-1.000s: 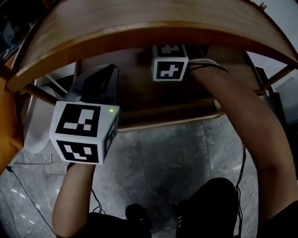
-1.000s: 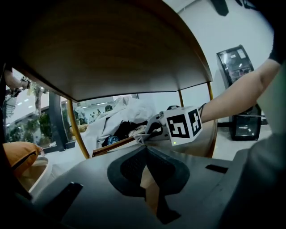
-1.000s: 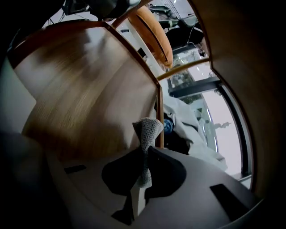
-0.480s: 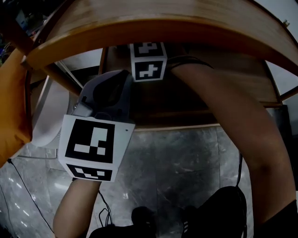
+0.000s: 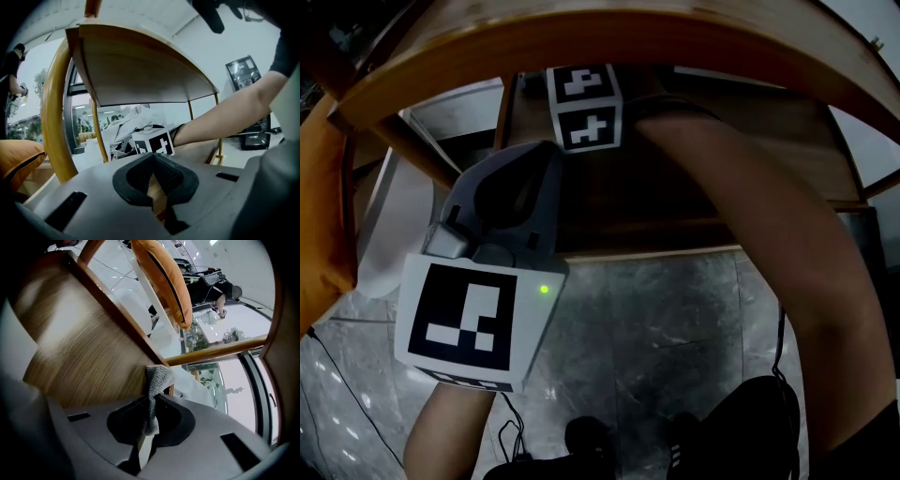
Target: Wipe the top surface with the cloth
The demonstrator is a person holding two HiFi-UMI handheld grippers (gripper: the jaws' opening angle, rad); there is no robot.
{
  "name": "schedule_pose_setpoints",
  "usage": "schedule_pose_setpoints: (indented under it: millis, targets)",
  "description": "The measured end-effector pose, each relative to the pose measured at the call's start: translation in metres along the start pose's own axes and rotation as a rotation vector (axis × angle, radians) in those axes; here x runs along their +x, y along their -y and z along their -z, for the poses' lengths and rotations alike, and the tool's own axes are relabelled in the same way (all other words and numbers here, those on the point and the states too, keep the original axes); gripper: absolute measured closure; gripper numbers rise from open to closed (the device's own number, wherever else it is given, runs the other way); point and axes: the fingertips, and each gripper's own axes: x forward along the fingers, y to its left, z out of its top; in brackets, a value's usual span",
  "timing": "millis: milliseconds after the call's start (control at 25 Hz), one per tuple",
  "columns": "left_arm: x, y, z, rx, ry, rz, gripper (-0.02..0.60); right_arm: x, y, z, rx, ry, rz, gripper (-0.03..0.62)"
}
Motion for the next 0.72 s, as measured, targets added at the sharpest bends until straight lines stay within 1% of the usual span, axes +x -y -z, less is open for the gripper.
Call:
schedule_pose_setpoints:
  millis: [80,240,360,440,600,720]
  targets:
    - [0.005,0.006,-0.001,0.003,-0.001,0.013,0.571,-0.004,-0.007,0.015,0.004,-0.024,-0.015,0.563]
    - [0.019,0.023,-0.005,-0.009,0.002,0.052,0.571,-0.020,-0.023,0.063,0.024,-0.098,-0.042,0.563]
    - [0.026,0.037,-0.011,0.015,-0.003,0.076,0.571,-0.033,-0.033,0.097,0.036,-0.144,-0.061,0.563]
    - [0.034,0.051,-0.017,0.037,-0.006,0.096,0.571,-0.044,-0.041,0.126,0.053,-0.185,-0.078,0.563]
    - [0.051,0.083,-0.035,0.050,0.010,0.146,0.571,-0.071,-0.053,0.194,0.083,-0.289,-0.097,0.563]
    - [0.062,0.102,-0.043,0.066,0.017,0.174,0.571,-0.086,-0.061,0.236,0.103,-0.342,-0.109,0.563]
